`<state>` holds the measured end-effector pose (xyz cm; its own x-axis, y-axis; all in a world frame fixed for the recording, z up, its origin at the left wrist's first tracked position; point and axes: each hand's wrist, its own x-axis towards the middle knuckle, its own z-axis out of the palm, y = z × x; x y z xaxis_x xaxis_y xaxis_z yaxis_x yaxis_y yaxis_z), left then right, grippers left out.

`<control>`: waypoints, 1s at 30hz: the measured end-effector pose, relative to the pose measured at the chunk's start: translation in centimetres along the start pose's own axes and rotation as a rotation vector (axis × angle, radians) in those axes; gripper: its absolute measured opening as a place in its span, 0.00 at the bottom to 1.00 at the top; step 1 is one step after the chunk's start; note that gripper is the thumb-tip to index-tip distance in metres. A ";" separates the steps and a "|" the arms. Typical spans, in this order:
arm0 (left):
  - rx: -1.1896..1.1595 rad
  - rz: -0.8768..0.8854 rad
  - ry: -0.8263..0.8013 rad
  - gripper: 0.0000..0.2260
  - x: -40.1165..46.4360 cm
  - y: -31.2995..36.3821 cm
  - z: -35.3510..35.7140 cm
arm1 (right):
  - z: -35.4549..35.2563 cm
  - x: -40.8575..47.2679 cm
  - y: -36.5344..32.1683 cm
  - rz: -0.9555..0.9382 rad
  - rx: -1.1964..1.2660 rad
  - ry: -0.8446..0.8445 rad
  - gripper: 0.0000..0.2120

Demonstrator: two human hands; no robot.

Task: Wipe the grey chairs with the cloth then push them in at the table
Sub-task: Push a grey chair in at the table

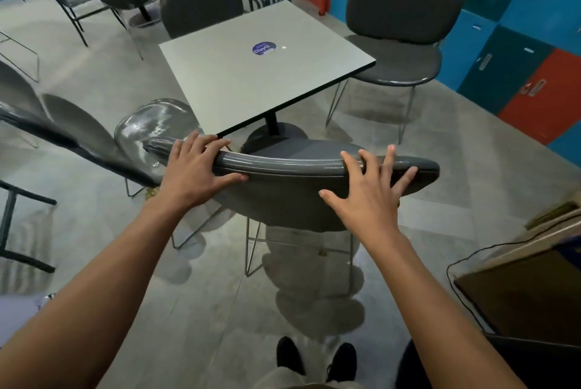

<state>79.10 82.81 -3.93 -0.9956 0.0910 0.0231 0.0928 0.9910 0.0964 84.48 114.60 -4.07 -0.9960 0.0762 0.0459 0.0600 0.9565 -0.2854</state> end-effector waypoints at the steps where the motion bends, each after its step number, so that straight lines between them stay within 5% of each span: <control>1: 0.017 0.013 -0.012 0.44 0.3 -0.3 -0.2 | 0.2 0.3 -0.2 0.004 -0.025 0.000 0.40; 13: 0.140 0.179 0.037 0.44 3.3 -1.6 -0.5 | 2.4 1.8 -0.5 0.018 -0.042 0.067 0.39; 30: 0.130 0.053 0.141 0.47 2.3 2.5 0.6 | 1.5 4.4 3.5 -0.097 0.046 0.096 0.33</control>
<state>77.00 85.58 -4.20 -0.9768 0.1376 0.1643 0.1333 0.9904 -0.0372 80.19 117.87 -6.30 -0.9860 0.0128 0.1661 -0.0414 0.9468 -0.3191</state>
